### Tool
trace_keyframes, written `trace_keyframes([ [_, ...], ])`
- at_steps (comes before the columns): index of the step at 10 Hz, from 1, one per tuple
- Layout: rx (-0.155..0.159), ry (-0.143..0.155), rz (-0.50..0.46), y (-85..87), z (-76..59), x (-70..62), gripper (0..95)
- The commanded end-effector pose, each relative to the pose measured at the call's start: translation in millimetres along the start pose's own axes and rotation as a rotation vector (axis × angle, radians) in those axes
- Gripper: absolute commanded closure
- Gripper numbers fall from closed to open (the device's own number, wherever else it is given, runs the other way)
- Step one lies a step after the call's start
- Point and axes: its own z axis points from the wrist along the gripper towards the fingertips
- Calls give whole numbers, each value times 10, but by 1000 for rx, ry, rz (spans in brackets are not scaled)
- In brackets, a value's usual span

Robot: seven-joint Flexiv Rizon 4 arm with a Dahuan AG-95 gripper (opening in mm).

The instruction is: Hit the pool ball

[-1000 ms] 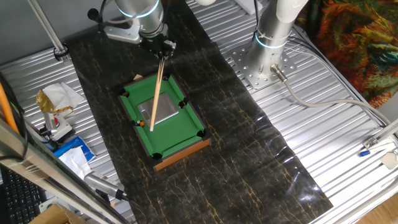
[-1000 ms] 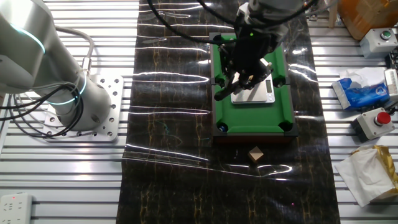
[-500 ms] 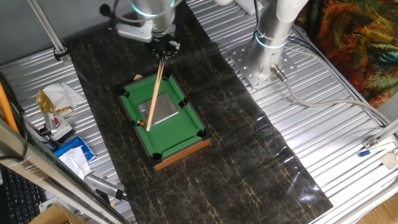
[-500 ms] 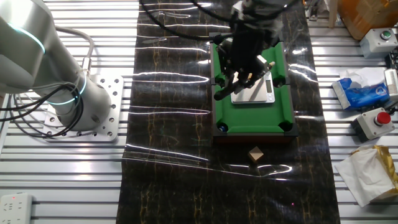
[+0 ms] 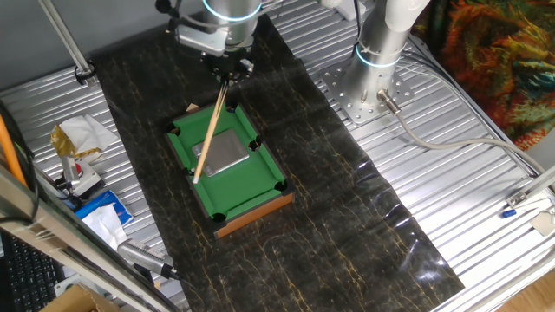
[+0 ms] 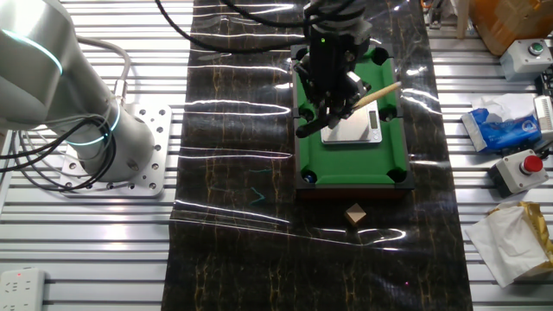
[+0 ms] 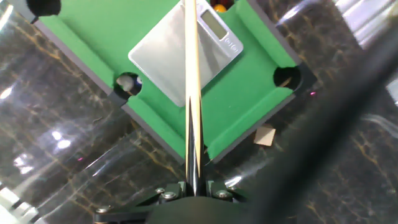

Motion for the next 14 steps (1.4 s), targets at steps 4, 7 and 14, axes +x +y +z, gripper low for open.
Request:
trace_keyframes([
  [4, -41, 28, -20, -60, 151, -264, 950],
  [7, -137, 86, -50, -75, 236, -340, 950],
  [14, -194, 82, -36, -86, 507, -347, 950],
])
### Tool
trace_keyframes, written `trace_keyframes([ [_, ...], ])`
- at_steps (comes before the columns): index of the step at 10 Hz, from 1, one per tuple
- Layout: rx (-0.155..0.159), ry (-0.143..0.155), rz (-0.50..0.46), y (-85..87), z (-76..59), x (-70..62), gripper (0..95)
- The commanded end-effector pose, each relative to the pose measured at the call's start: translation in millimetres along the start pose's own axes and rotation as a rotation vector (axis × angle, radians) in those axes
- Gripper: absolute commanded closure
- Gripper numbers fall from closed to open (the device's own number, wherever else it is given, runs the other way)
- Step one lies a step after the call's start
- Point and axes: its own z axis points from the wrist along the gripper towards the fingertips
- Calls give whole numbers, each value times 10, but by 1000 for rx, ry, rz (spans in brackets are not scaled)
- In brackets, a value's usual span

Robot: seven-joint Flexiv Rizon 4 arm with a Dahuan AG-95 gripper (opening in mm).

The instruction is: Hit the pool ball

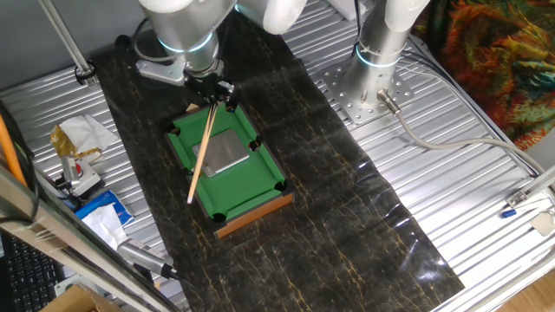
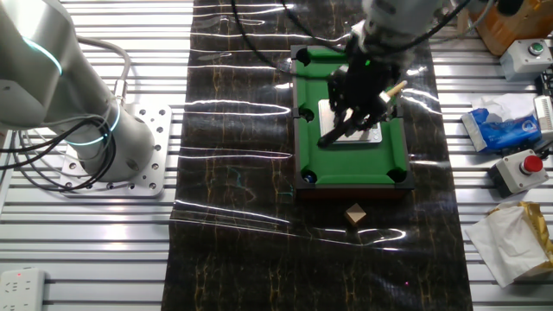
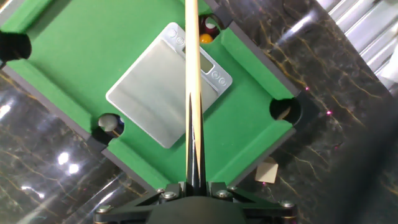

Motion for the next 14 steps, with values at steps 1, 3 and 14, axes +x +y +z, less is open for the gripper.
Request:
trace_keyframes([
  [1, -9, 11, 1, -17, 23, -38, 950],
  [3, -11, 3, 3, -30, 149, -88, 950],
  [14, -5, -63, 33, -84, 780, -173, 950],
])
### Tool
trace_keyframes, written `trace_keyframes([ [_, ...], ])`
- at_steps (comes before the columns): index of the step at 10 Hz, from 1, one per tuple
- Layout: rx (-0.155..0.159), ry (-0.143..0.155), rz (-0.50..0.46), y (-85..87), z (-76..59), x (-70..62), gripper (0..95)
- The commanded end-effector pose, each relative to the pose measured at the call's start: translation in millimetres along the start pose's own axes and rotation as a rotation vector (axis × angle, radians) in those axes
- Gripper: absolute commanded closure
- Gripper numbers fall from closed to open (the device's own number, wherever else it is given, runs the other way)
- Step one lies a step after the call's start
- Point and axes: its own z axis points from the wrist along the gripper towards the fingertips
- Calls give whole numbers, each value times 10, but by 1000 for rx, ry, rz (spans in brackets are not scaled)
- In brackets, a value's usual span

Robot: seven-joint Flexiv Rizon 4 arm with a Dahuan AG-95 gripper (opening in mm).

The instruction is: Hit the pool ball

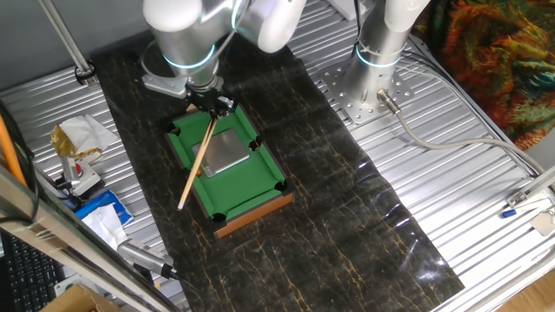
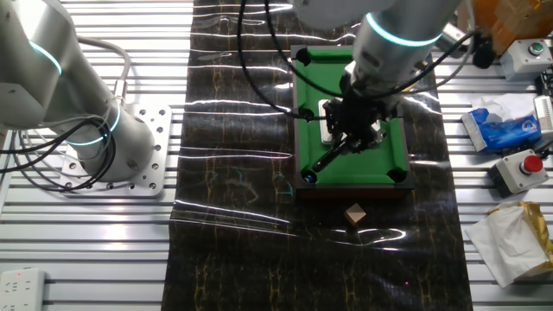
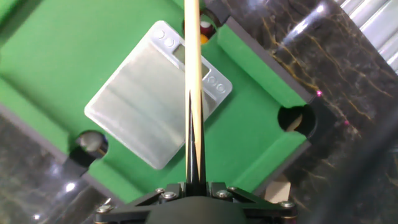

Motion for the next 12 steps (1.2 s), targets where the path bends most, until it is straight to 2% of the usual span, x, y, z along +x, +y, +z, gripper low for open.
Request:
trace_keyframes([
  [1, 9, -11, -7, -10, 110, -24, 950],
  [4, 14, -17, -5, -6, 177, -54, 950],
  [6, -1, -32, -32, -4, 242, -73, 570],
  [7, -17, -46, -55, -4, 243, -73, 190],
  [8, -19, -52, -58, -4, 241, -73, 0],
  [10, -15, -43, -69, -4, 214, -69, 0],
  [12, -4, -28, -95, -2, 95, -56, 0],
])
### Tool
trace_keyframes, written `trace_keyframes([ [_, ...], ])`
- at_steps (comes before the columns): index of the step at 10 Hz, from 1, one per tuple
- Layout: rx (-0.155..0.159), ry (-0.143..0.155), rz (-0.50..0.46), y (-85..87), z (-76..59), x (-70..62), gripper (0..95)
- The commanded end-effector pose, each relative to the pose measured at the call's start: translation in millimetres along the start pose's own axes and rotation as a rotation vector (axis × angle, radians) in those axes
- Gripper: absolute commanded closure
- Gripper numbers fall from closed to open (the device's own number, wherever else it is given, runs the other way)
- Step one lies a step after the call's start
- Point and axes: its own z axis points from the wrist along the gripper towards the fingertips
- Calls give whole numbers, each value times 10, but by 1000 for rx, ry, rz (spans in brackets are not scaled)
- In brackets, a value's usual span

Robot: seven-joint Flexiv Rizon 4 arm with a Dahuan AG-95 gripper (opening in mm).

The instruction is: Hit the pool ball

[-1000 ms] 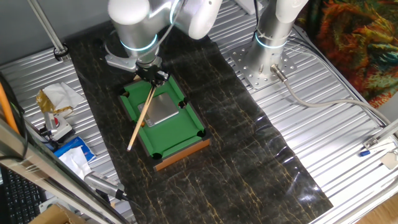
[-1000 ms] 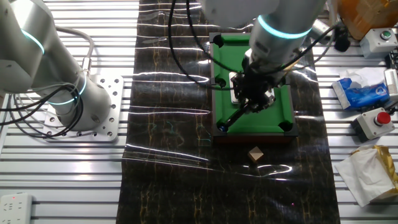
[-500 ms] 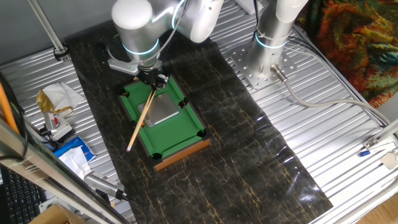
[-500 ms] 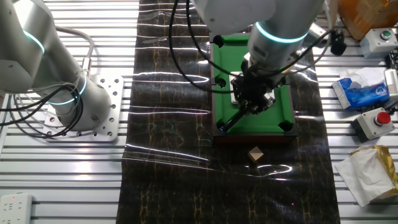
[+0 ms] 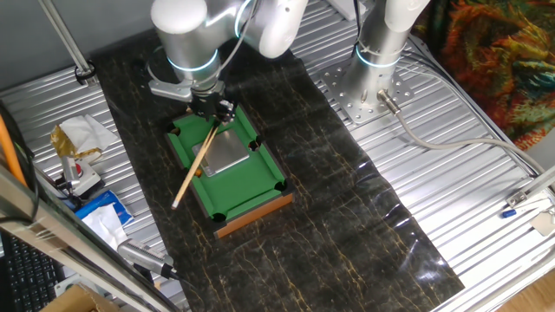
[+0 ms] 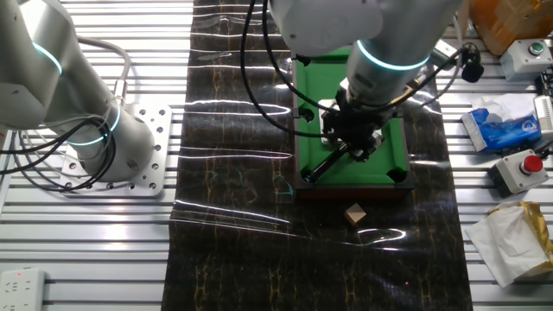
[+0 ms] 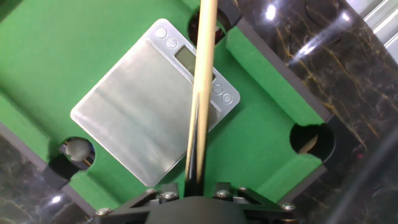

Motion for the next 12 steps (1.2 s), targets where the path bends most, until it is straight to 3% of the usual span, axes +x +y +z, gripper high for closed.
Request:
trace_keyframes([
  [1, 2, 8, -13, 10, -141, 7, 0],
  [4, -1, 9, -19, 20, -235, 9, 0],
  [12, -6, 4, -19, 20, -236, 10, 0],
])
